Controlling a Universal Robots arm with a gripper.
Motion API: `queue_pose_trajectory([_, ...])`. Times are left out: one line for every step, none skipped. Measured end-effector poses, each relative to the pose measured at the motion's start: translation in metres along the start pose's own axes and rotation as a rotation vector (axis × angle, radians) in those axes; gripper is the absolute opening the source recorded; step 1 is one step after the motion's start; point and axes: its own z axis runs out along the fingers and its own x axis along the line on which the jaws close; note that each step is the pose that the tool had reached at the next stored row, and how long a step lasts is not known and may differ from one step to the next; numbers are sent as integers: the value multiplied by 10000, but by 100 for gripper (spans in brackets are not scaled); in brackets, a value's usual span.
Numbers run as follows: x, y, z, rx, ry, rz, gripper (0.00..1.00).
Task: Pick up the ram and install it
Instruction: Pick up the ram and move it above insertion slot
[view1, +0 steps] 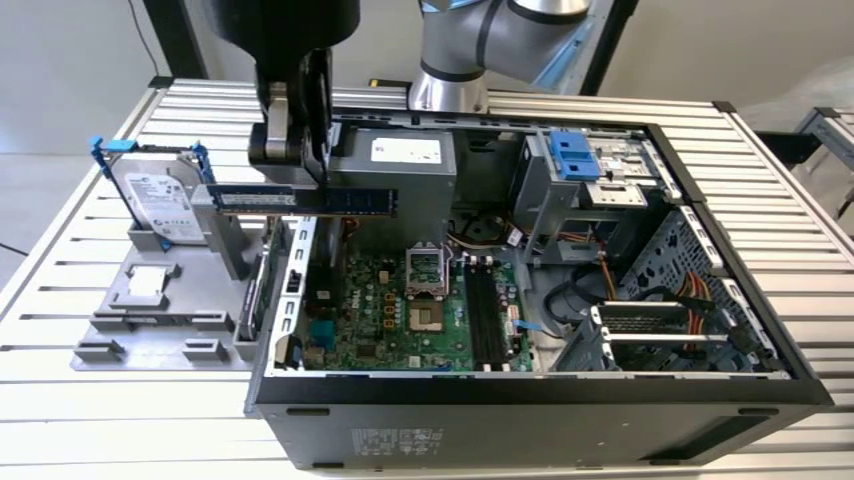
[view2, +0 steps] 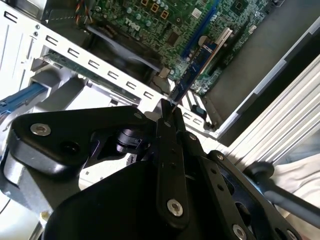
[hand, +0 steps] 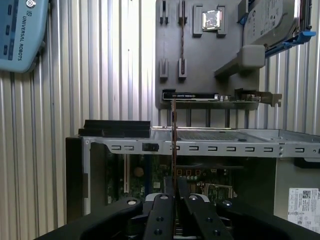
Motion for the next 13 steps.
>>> queue_pose_trajectory([0,-7,0,0,-1,0,0])
queue_pose_trajectory([0,-13,0,0,0,0,0])
queue_pose_trajectory([0,-20,0,0,0,0,0])
queue_pose_trajectory([0,-28,0,0,1,-1,0])
queue_pose_trajectory([0,-34,0,0,0,0,0])
queue_pose_trajectory([0,-41,0,0,-1,0,0])
queue_pose_trajectory([-1,-48,0,0,0,0,0])
queue_pose_trajectory([-1,-55,0,0,-1,0,0])
queue_pose_trajectory([-1,-62,0,0,0,0,0])
queue_pose_trajectory([-1,-68,0,0,-1,0,0])
queue_pose_trajectory([-1,-75,-1,0,0,0,0])
queue_pose_trajectory([-1,-82,-1,0,0,0,0])
queue_pose_trajectory([-1,-88,-1,0,0,0,0])
